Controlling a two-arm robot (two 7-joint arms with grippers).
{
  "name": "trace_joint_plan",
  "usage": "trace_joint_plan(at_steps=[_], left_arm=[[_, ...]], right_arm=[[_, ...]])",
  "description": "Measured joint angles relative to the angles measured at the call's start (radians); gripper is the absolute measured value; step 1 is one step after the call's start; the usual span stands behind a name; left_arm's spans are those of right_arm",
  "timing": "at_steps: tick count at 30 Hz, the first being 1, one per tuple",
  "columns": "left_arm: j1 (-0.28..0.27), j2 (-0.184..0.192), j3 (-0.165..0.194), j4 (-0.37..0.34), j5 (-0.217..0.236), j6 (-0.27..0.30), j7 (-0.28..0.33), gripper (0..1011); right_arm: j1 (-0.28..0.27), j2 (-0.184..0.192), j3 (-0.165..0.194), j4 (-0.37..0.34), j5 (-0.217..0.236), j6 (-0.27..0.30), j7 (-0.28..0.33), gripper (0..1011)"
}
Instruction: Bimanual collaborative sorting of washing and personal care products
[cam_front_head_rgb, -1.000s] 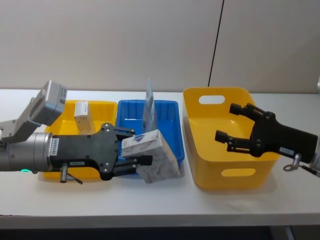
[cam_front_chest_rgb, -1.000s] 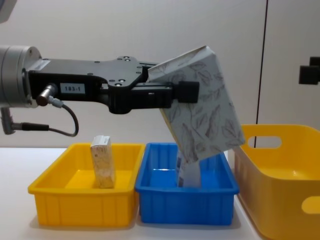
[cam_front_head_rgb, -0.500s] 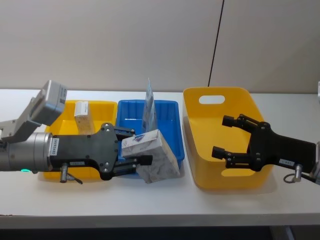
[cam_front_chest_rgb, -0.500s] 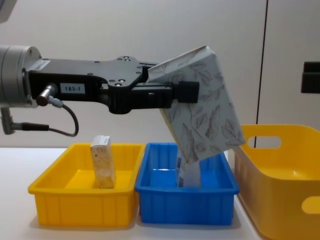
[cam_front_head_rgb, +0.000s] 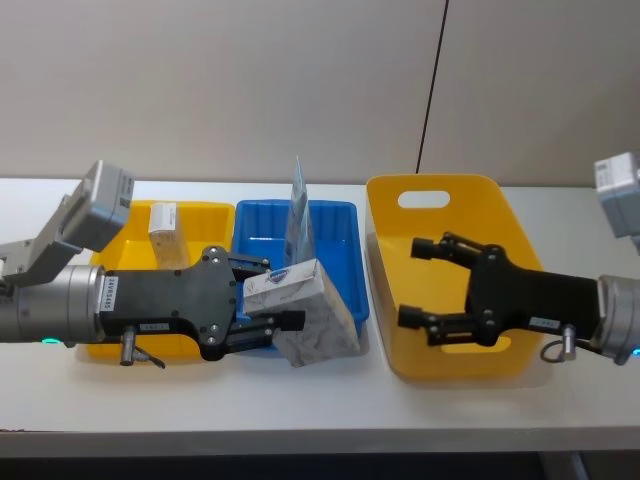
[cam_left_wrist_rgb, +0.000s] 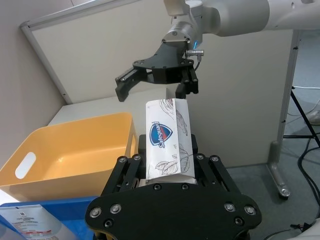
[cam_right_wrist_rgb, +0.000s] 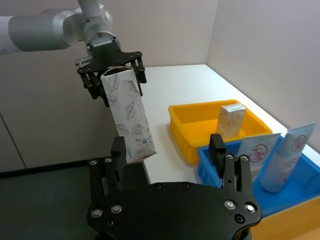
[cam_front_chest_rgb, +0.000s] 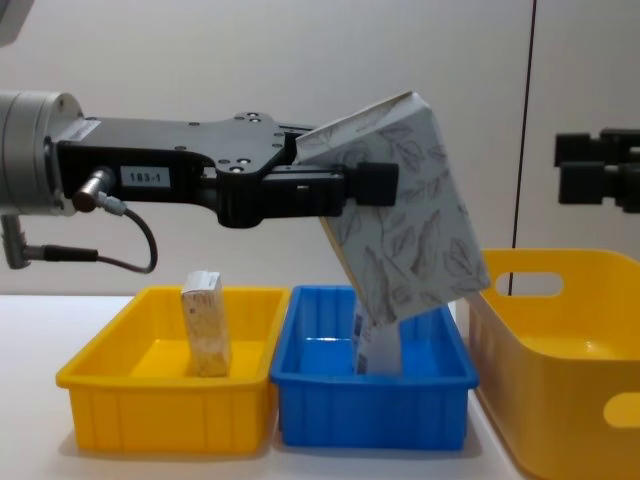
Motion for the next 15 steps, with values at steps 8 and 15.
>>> trace_joint_plan(at_steps=[8,15], left_arm=[[0.0,0.0,0.0,0.0,0.0,0.0,0.0,378],[0.0,0.0,0.0,0.0,0.0,0.0,0.0,378]], right_arm=[[0.05,-0.017,-0.054,0.035,-0.025,-0.015,0.046,1000],[0.072,-0.028,-0.087,0.046,-0.043,-0.029,0.065,1000]])
